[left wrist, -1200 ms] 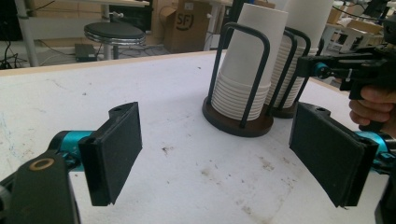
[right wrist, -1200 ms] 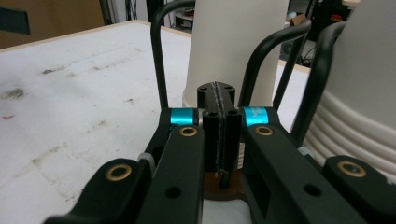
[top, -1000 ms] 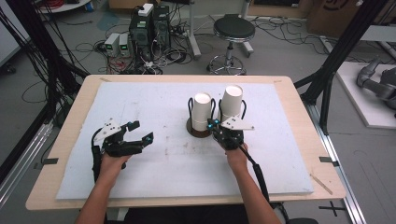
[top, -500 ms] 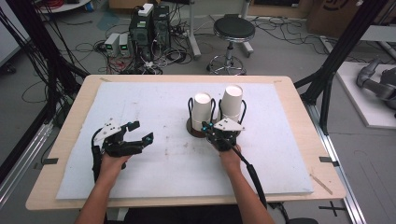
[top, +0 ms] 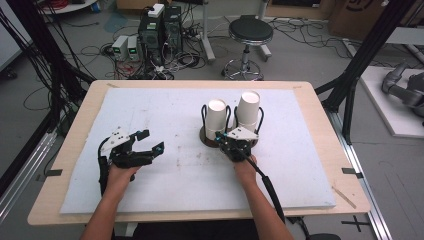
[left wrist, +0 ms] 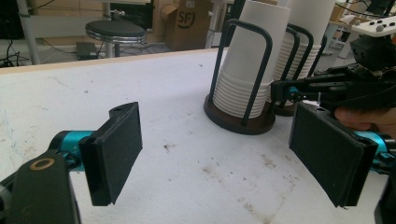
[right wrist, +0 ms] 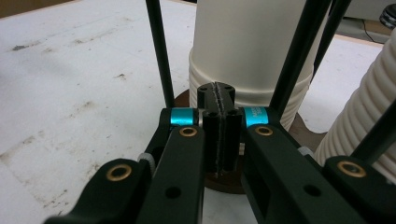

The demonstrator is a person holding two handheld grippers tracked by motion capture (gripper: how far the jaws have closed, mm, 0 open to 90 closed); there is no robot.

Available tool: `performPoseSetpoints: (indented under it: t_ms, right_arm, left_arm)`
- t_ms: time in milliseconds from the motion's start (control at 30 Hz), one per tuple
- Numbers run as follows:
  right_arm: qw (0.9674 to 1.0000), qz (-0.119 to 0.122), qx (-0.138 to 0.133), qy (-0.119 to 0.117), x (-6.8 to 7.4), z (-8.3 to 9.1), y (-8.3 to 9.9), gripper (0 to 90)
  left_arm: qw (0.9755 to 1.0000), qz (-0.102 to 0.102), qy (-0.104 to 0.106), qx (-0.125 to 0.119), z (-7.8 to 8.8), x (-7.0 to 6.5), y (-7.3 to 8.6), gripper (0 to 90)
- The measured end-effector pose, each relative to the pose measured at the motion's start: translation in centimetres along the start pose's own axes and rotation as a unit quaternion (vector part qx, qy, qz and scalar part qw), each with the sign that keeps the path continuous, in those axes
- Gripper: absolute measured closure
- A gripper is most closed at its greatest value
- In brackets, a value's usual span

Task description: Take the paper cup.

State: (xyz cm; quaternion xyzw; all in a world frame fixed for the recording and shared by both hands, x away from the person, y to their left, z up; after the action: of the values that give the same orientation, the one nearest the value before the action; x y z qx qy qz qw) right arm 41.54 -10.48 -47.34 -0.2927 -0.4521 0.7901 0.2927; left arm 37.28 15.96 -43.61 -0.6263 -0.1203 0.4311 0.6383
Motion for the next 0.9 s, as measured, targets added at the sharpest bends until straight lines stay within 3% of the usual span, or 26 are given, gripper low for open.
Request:
performPoseSetpoints:
  t_ms: [667,900]
  right_arm:
    - [0.9998,-0.003,0.018,-0.007,0.0,-0.2,0.2,90.0]
    - [0.9996,-0.009,0.024,-0.010,0.1,-0.3,0.2,90.0]
  left_arm:
    - [1.0000,-0.008,0.004,0.001,-0.7,-0.7,-0.1,17.3]
    - [0.9997,-0.022,0.006,-0.007,-1.8,-1.2,-1.9,17.7]
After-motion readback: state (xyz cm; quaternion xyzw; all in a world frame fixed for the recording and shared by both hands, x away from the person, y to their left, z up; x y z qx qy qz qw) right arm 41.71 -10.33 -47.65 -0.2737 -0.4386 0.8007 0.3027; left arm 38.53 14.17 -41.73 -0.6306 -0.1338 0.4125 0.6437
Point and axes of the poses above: each handheld gripper's, and its own axes: z roughly backward along the jaws, y roughly out of its underside, x roughly to its left, the point moved 7 cm from there along -z, roughly forward along the jaws, and after that the axes turned 13 degrees about z, right-handed, at the moved point
